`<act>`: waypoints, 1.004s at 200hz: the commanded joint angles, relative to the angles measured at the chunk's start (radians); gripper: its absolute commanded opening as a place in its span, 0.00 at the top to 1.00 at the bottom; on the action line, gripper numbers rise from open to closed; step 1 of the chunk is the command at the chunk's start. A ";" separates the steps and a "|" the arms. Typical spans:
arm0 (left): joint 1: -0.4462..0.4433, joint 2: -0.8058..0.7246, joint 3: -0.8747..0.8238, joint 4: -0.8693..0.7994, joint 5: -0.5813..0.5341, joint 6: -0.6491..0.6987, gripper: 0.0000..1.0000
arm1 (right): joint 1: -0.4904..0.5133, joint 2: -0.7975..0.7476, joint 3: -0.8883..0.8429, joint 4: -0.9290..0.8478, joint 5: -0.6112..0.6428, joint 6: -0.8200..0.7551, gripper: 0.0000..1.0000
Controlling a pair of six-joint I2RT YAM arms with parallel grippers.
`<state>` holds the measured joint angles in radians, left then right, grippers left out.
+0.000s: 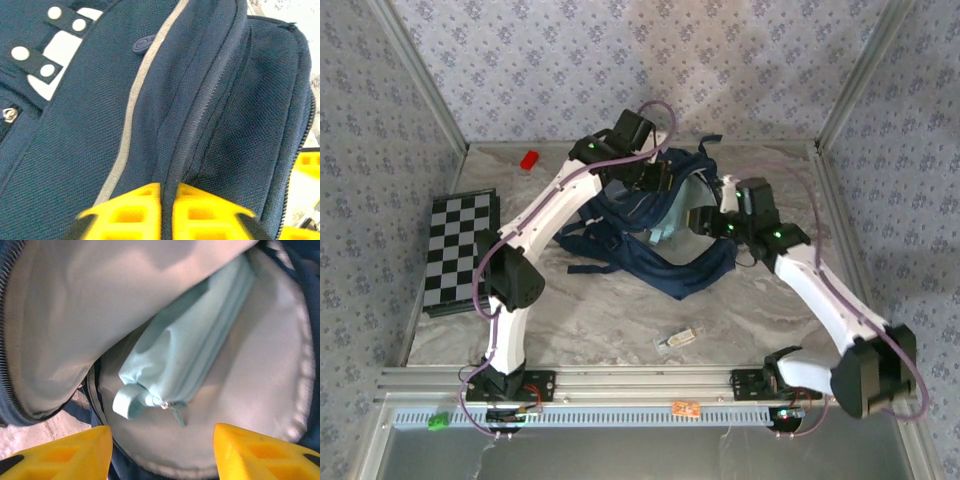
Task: Pack the student bag
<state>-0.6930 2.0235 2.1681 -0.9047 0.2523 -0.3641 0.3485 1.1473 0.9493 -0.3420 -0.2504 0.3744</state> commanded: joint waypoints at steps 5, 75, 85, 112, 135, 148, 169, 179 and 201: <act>-0.031 -0.013 0.035 -0.037 0.110 0.028 0.54 | -0.013 -0.143 -0.060 -0.161 0.015 0.102 0.38; 0.166 -0.398 -0.652 0.317 0.092 -0.299 0.33 | 0.059 -0.238 -0.108 -0.264 -0.008 0.301 0.30; 0.212 -0.420 -0.736 0.362 0.113 -0.359 0.34 | 0.098 -0.211 -0.113 -0.229 0.013 0.324 0.30; 0.287 -0.434 -0.906 0.491 0.128 -0.487 0.35 | 0.191 -0.123 -0.105 -0.157 0.051 0.363 0.30; 0.327 -0.389 -0.963 0.590 0.143 -0.566 0.37 | 0.250 -0.043 -0.080 -0.123 0.091 0.387 0.29; 0.334 -0.358 -0.965 0.644 0.161 -0.581 0.38 | 0.263 -0.005 -0.071 -0.104 0.098 0.403 0.28; 0.327 -0.293 -0.924 0.657 0.171 -0.560 0.38 | 0.277 0.049 -0.069 -0.064 0.113 0.427 0.28; 0.325 -0.266 -0.911 0.657 0.185 -0.556 0.39 | 0.279 0.075 -0.065 -0.053 0.112 0.432 0.28; 0.318 -0.235 -0.927 0.688 0.181 -0.588 0.41 | 0.283 0.112 -0.061 -0.034 0.120 0.436 0.28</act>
<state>-0.3672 1.7580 1.2205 -0.2825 0.4053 -0.9123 0.6224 1.2304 0.8539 -0.4168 -0.1669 0.7780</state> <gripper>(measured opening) 0.607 0.718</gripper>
